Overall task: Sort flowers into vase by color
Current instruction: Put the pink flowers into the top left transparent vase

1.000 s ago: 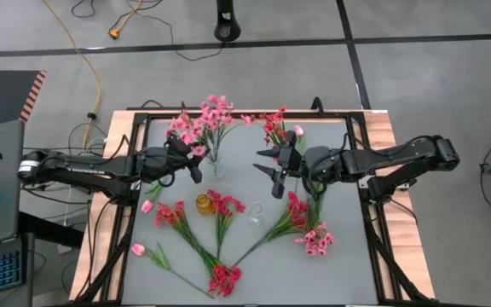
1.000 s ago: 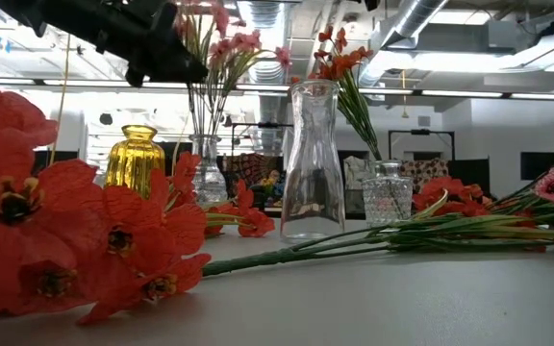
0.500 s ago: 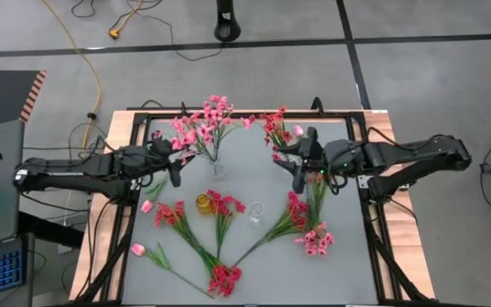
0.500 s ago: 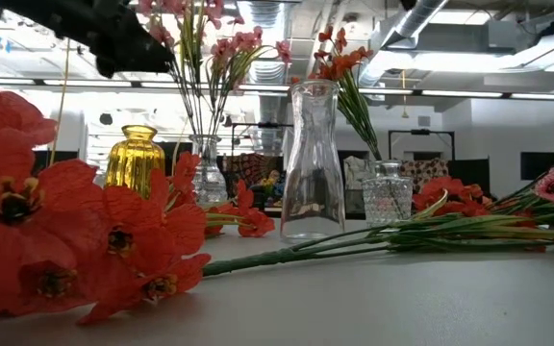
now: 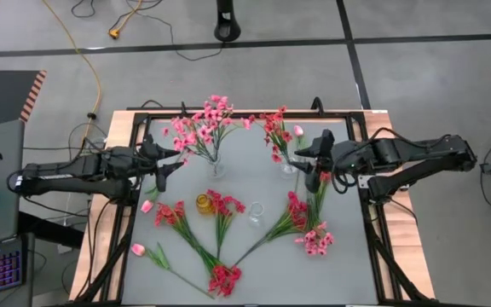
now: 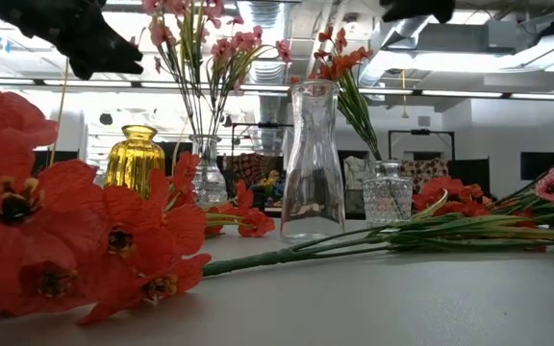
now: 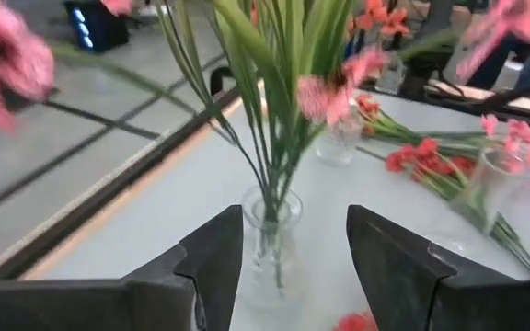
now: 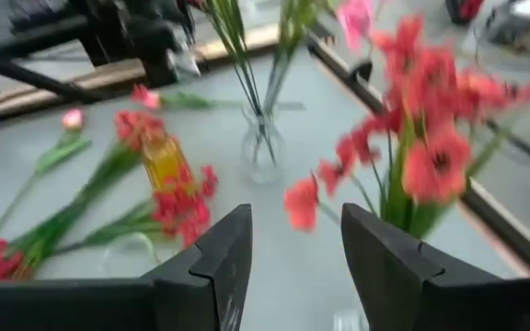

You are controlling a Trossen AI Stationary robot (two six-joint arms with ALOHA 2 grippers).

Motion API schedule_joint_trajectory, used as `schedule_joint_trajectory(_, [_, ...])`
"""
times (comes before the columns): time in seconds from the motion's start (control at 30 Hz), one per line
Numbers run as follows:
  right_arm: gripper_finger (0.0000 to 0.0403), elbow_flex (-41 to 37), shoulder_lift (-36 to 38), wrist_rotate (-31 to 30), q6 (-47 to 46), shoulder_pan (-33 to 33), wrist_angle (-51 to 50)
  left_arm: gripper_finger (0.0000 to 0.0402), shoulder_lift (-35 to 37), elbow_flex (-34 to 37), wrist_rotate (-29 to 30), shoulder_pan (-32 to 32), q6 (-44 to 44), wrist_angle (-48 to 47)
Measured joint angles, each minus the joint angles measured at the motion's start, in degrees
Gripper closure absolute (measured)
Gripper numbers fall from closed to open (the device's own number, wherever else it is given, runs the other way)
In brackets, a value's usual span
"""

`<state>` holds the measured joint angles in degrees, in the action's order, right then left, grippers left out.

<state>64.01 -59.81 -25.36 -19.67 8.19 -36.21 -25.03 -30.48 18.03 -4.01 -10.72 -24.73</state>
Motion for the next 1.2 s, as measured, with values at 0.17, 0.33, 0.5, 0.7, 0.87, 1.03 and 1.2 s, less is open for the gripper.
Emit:
schedule_joint_trajectory(0.17, [0.0209, 0.00, -0.82, 0.02, -8.49, -0.94, -10.74, 0.0219, -0.09, 0.00, -1.37, 0.00, -2.39, -1.96])
schedule_joint_trajectory(0.33, [0.0209, 0.00, -3.02, 3.68, -16.71, -1.00, -21.01, 0.0219, -0.07, 0.00, -1.37, 0.00, -2.56, -2.05])
schedule_joint_trajectory(0.5, [0.0209, 0.00, -6.52, 12.44, -11.00, 0.76, -27.01, 0.0219, -0.07, 0.00, -1.38, 0.00, -2.59, -2.04])
schedule_joint_trajectory(0.7, [0.0209, 0.00, -12.74, 20.58, 6.81, 3.94, -28.29, 0.0219, -0.07, 0.00, -1.37, 0.00, -2.62, -1.97])
schedule_joint_trajectory(0.87, [0.0209, -0.02, -19.00, 22.27, 20.49, 6.65, -29.25, 0.0219, -0.07, 0.00, -1.32, 0.00, -4.15, -1.94])
schedule_joint_trajectory(1.03, [0.0209, -0.02, -26.16, 22.32, 30.19, 7.80, -35.41, 0.0219, -0.07, 0.00, -1.32, 0.00, -5.45, -1.94])
schedule_joint_trajectory(1.2, [0.0209, -0.02, -32.97, 21.20, 35.83, 7.95, -37.81, 0.0219, -0.07, 0.00, -1.30, 0.00, -5.58, -1.92])
